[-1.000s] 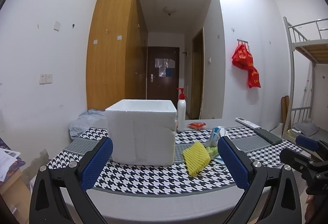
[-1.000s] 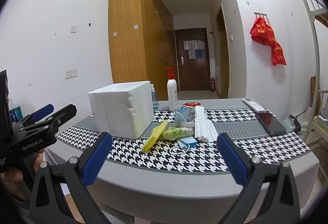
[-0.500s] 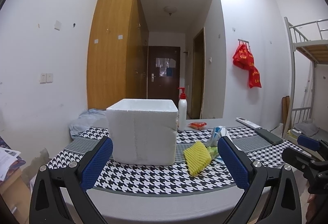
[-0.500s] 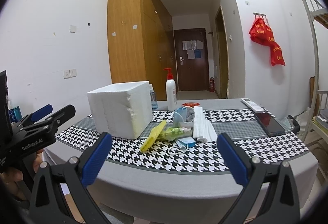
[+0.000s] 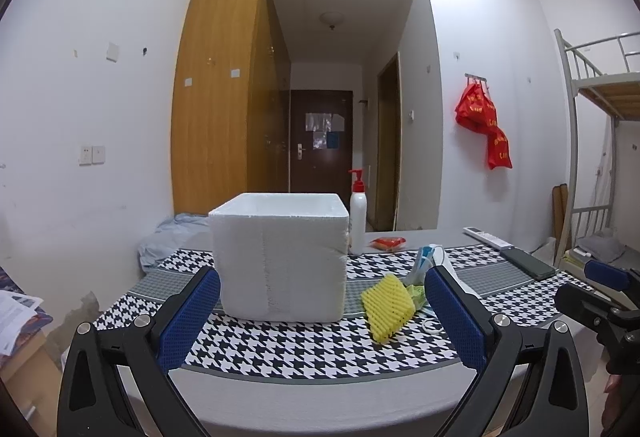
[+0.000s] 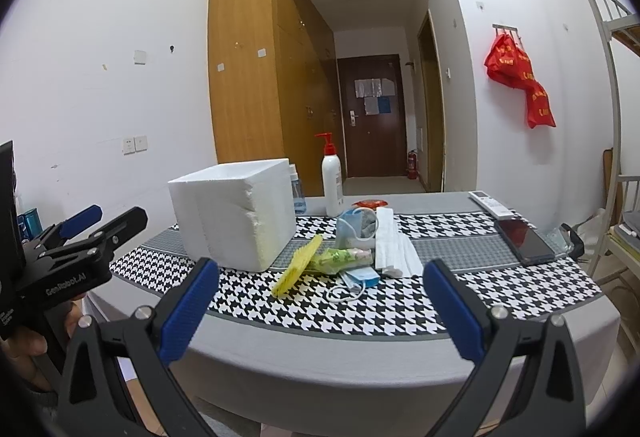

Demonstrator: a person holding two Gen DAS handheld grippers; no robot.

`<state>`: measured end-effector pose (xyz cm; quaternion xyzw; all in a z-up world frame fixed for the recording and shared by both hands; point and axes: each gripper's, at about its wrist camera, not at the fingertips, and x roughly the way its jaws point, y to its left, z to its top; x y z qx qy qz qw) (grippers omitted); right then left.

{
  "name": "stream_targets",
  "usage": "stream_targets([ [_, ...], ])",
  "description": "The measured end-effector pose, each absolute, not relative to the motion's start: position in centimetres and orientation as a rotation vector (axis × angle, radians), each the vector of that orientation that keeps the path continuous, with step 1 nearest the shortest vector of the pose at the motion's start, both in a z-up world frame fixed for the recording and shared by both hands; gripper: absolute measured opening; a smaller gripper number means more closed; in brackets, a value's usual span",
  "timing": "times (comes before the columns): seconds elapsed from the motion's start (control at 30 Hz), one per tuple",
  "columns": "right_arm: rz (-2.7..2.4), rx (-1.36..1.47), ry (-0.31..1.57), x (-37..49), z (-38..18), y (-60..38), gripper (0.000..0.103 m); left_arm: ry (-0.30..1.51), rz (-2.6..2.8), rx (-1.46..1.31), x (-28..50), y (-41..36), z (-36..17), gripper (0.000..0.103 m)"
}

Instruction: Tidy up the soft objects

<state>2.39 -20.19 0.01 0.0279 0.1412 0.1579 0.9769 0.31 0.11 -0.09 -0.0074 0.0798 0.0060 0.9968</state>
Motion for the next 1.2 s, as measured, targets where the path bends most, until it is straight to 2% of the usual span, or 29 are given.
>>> stream_targets([
  [0.7, 0.309, 0.052, 0.287, 3.0, -0.1, -20.4, 0.103, 0.210, 0.006, -0.031, 2.7, 0.2, -0.8, 0.102],
  [1.2, 0.320, 0.085, 0.338, 7.0, -1.5, -20.5, 0.103, 0.280, -0.018, -0.013, 6.7, 0.5, -1.5, 0.102],
])
